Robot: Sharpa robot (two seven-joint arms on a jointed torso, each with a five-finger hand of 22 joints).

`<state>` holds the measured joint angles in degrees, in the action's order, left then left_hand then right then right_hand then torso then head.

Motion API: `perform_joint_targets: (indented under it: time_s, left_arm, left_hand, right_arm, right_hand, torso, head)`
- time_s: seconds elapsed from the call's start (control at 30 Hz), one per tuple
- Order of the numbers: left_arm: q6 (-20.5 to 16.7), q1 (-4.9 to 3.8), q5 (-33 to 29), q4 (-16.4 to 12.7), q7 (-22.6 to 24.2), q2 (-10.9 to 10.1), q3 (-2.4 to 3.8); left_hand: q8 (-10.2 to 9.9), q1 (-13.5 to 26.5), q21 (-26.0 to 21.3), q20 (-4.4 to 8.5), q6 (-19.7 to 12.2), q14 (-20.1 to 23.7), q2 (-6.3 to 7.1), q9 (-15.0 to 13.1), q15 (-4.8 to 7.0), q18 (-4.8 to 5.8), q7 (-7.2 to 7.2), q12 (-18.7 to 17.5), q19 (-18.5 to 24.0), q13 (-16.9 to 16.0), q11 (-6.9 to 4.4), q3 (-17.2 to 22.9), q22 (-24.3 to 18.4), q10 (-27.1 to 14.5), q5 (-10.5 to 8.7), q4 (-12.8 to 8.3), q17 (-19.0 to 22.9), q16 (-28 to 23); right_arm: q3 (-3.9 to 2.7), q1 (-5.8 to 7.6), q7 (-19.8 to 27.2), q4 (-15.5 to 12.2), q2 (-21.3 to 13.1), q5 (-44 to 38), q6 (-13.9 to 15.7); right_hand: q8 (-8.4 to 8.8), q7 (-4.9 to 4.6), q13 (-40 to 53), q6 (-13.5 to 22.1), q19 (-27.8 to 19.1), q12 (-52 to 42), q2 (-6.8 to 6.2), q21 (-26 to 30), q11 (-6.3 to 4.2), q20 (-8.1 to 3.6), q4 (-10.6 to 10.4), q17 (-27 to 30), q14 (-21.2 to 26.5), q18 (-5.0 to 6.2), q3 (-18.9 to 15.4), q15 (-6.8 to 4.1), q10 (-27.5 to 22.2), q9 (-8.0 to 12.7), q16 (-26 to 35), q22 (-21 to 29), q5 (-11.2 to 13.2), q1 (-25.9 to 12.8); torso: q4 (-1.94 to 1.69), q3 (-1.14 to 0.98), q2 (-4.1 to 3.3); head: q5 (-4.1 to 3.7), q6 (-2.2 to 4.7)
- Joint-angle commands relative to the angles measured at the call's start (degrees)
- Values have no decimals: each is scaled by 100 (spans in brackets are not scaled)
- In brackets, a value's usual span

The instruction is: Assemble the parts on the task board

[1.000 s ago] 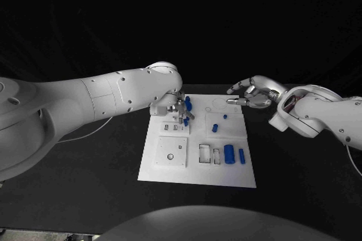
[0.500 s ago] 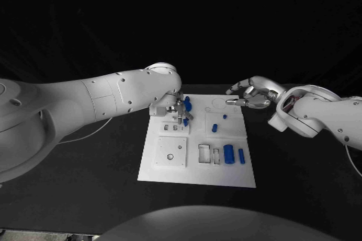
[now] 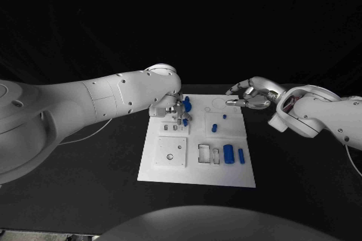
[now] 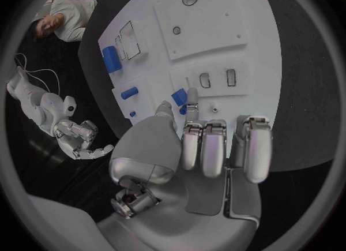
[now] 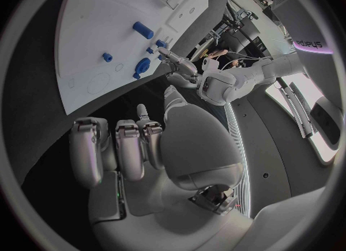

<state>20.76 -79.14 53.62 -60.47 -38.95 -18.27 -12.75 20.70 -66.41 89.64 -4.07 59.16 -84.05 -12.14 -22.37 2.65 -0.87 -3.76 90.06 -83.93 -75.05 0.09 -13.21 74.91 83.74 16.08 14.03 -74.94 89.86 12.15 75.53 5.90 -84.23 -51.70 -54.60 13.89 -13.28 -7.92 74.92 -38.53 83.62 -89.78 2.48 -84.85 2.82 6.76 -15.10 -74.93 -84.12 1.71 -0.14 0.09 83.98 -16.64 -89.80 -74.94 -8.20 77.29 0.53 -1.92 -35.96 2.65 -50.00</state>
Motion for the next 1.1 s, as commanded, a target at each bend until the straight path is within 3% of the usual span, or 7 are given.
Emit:
perform_joint_targets:
  time_s: [0.03, 1.1]
  left_arm:
    - [68, 5, 33, 10, -3, 19, 5]
    - [7, 44, -55, 60, 29, 59, 6]
  left_hand:
    - [-30, -73, -29, -9, -19, -595, 2, -8, -37, 47, -4, -6, -467, -1495, 10, 45, 1368, 626, 26, -2, -1506, 14]
    - [-182, -461, -25, 2, 3, -595, 120, -187, -19, 51, 27, -6, -481, -1495, -16, 414, 1386, 626, 96, -309, -1506, 14]
  right_arm:
    - [2, -8, -5, -1, 3, -18, -117]
    - [7, -13, -62, 11, 8, -9, -165]
  right_hand:
    - [34, 4, 1508, 12, 103, -22, 15, 28, 40, 10, 22, -1507, -588, 0, -5, 33, 602, 7, -20, -1282, -21, 45]
    - [28, -5, 1508, -17, 66, -22, 60, 66, 47, 11, -27, -1507, -588, 11, -41, 36, 602, 25, -20, -1267, 8, -23]
  torso:
    - [-1, -1, 2]
    - [1, -1, 0]
  head:
    - [-1, 0]
    - [10, 0]
